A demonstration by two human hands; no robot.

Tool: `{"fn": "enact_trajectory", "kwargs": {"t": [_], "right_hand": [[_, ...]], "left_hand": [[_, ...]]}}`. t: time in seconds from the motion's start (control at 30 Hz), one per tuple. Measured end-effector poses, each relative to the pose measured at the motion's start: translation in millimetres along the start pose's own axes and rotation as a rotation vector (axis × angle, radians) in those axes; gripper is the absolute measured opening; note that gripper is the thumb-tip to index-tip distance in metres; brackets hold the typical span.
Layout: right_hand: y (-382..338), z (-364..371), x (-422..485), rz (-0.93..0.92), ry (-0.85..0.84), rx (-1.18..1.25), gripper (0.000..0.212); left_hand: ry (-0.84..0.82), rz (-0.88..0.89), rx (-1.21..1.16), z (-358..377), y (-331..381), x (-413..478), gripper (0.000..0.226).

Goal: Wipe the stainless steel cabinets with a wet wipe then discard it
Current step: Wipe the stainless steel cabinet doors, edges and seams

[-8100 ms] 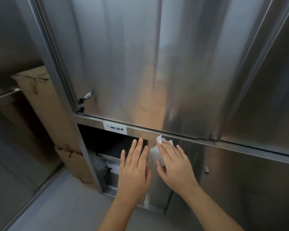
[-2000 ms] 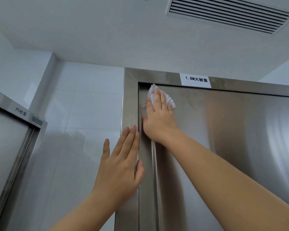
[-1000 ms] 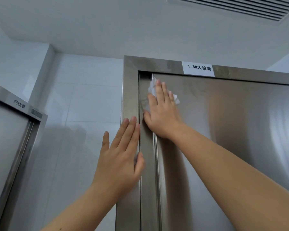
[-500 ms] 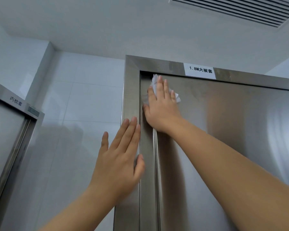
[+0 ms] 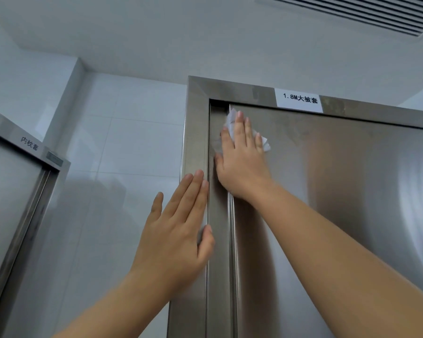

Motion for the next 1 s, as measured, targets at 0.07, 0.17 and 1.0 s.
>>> {"fn": "enact_trajectory", "kwargs": {"t": [0.07, 0.17, 1.0], "right_hand": [[-3, 1, -15, -0.007, 0.014, 0.001, 0.058], [-7, 3, -36, -0.015, 0.007, -0.002, 0.059], [-32, 20, -161, 0.019, -0.028, 0.123, 0.056]], "left_hand": [[0.003, 0.002, -0.002, -1, 1, -2, 0.063], [-0.001, 0.002, -0.001, -2, 2, -5, 0.062], [-0.057, 0.005, 0.032, 2, 23, -59, 0.061]]}}
Point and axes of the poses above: each hand's wrist, its own x-axis towards the middle knuckle, its own z-axis out of the palm, y = z × x, the point moved 10 cm from there along x, towards the middle knuckle, and after that the axes turned 10 degrees about -x, right-handed, at the moved point
